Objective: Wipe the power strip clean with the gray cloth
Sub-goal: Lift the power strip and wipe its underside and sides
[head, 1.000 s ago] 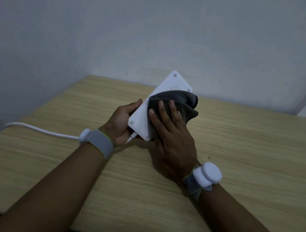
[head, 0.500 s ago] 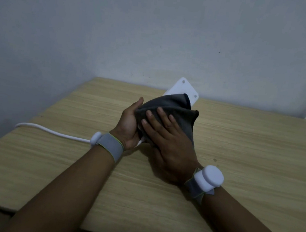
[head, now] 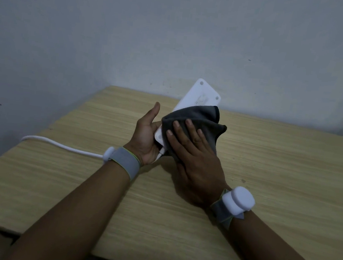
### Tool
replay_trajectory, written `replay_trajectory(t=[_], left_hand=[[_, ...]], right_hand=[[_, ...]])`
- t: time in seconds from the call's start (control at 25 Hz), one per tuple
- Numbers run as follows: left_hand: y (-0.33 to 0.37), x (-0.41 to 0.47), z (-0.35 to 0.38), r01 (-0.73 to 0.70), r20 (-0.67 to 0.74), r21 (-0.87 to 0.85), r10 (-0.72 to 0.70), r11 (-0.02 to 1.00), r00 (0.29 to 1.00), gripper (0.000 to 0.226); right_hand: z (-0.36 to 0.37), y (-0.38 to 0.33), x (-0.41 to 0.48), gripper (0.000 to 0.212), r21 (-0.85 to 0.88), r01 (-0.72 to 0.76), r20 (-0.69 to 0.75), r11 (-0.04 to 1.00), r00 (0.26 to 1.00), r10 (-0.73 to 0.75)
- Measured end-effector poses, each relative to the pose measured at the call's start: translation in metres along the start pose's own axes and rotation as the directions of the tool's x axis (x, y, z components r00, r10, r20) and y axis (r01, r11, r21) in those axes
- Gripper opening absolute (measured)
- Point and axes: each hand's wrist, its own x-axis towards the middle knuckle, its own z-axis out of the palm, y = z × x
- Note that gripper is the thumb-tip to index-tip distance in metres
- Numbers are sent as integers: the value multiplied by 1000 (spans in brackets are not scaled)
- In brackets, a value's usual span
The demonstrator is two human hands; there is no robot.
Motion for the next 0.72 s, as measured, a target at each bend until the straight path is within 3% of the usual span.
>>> replay_trajectory(t=[0.08,0.24,0.32,0.48,0.72], left_hand=[[1,0,2,-1,29,-9,1,1000,1000,81],[4,0,-2,-77,28,-31,78,997,997,85],[7,0,0,-105,23,-70,107,992,994,81],[7,-2,1,-151,-24,-96,150,984,988,67],[6,4,-3,-280,-180,-102,259,954,949,47]], right_hand=[[0,-3,-2,54,8,2,14,1000,1000,-3],[0,-4,-6,56,63,150,118,987,981,-156],[-2,-2,-5,56,93,109,102,990,988,-119],[-9,-4,-6,55,207,-127,-12,970,991,132],[-13,-14,-9,59,288,-30,112,957,994,-3]])
